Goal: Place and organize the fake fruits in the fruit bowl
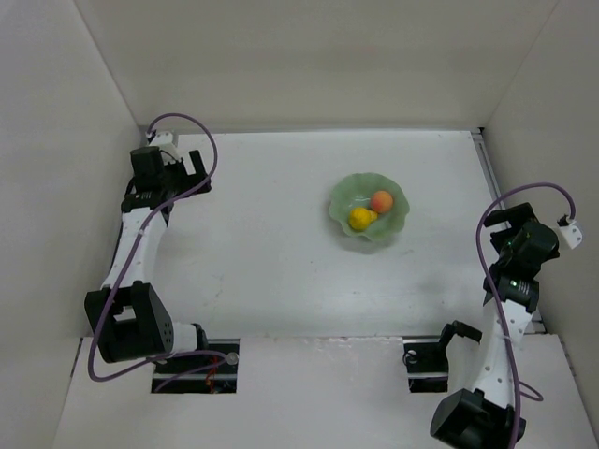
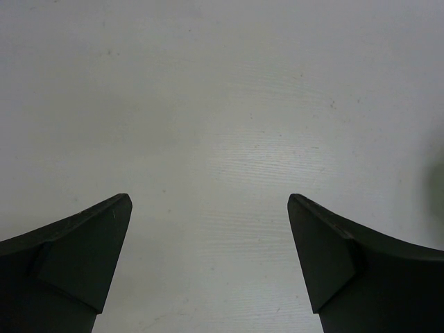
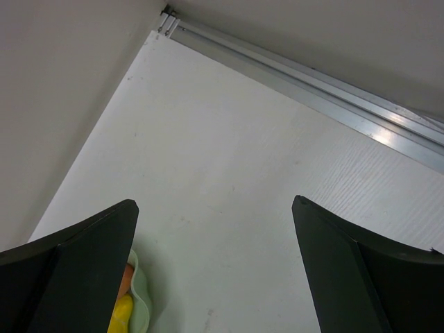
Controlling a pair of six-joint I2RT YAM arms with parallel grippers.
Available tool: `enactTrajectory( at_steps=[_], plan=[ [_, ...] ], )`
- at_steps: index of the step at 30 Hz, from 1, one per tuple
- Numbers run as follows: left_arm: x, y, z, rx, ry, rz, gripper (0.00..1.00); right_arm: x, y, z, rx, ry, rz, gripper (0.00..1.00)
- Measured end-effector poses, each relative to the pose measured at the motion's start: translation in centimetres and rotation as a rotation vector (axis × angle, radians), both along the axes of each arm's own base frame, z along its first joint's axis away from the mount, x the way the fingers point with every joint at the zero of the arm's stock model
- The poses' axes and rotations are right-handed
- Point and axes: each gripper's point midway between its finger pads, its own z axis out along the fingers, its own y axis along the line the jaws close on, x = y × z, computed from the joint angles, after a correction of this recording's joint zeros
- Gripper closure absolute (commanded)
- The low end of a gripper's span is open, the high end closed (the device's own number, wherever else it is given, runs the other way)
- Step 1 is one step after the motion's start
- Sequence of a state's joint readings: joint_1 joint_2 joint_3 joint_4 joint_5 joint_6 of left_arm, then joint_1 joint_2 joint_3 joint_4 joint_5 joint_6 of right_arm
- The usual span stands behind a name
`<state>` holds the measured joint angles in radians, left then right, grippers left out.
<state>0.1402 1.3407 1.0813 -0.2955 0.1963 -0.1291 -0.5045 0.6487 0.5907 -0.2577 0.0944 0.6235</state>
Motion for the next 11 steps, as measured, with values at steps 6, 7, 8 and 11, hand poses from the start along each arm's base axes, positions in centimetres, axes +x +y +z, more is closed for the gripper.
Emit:
enactTrajectory(
  at_steps=[6,7,8,11],
  plan=[
    [-0.03,-0.07,-0.04,-0.004,0.001,-0.004,0.00,0.03,0.06,0.00,0.001,-0.001,0.004,0.00],
    [-0.04,-0.11,-0.05,-0.004,0.001,-0.005,0.00,0.05,0.09,-0.02,0.002,0.000,0.005,0.00],
    [-0.07,-0.12,-0.09,-0.004,0.003,-0.005,0.00,0.05,0.10,-0.01,0.002,-0.001,0.006,0.00],
    [-0.18,-0.14,-0.21,-0.005,0.010,-0.005,0.00,0.08,0.14,-0.01,0.003,-0.001,0.009,0.00]
  ],
)
